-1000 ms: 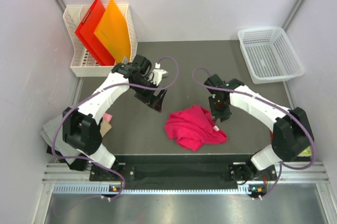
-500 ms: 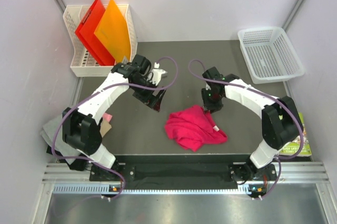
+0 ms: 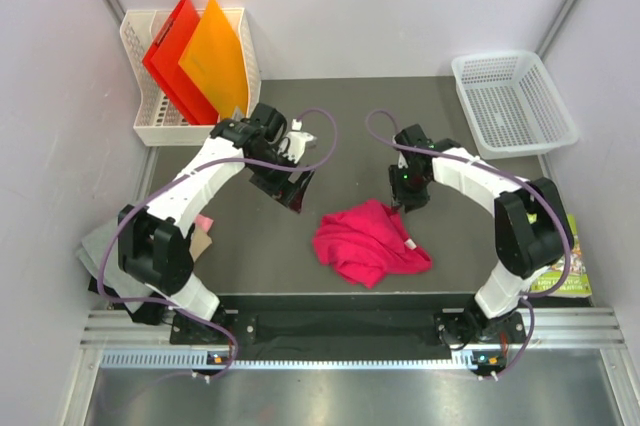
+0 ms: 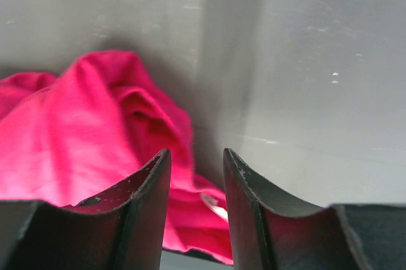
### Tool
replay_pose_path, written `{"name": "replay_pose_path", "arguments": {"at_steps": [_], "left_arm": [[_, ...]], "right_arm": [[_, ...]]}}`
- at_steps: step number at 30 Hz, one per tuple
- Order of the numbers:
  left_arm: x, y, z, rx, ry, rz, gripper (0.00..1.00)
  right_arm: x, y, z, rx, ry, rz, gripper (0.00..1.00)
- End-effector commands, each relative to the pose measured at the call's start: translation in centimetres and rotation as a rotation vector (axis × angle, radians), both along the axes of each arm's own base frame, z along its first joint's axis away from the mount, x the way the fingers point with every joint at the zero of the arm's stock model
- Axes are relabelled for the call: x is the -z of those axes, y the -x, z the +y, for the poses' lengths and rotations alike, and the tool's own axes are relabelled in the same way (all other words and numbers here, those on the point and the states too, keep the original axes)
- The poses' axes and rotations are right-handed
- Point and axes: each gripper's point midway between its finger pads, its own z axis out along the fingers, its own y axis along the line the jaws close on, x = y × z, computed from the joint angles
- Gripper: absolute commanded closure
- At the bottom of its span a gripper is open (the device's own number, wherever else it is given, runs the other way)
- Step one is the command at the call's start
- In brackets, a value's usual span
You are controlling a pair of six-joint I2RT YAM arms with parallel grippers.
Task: Fold and stack the t-shirts
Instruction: Flatten out the tshirt
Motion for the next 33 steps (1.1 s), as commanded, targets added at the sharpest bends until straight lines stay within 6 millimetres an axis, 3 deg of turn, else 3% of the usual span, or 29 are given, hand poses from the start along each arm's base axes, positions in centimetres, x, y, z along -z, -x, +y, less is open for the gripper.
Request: {"name": "replay_pose_path", "arguments": {"at_steps": [1,19,23,25,26,29,30,32,33], "left_arm": [[-2.1,0.2,0.4,0.014,0.001,-0.052,0.06],[-2.8,0.3,0.8,0.010,-0.002,-0.084,0.05],[-3.1,0.3,1.0,0.009,-0.006,-0.099,0.05],[-3.2,0.3,1.1,0.009,-0.013,-0.106,0.05],[-3.3,0.2,1.2,0.003,-0.013,-0.110,0.05],[-3.8,0.0,1.1,-0.005,-0.002,-0.125,0.05],[-4.0,0.0,1.0,-0.005,0.002,-0.132,0.05],[-4.2,-0.1,0.8,-0.014,0.016,-0.138,0.05],[-4.2,-0.1,0.7,-0.017,0.021,-0.136,0.05]], "right_arm": [[0.8,-0.9,-0.8,0.008,-0.006,-0.022,0.61],[1.5,1.1,3.2,0.016,-0.245,0.088,0.71],[1.5,1.2,3.2,0.026,-0.243,0.096,1.00],[0.0,0.5,3.2,0.022,-0.243,0.061,1.00],[-1.0,0.2,3.3,0.012,-0.244,0.041,1.00],[-7.8,-2.0,4.1,-0.050,-0.245,-0.122,1.00],[-12.6,-3.7,4.5,-0.063,-0.237,-0.244,1.00],[-19.4,-4.1,5.5,-0.132,-0.250,-0.426,1.00],[-25.1,-3.7,6.8,-0.168,-0.264,-0.564,1.00]]}}
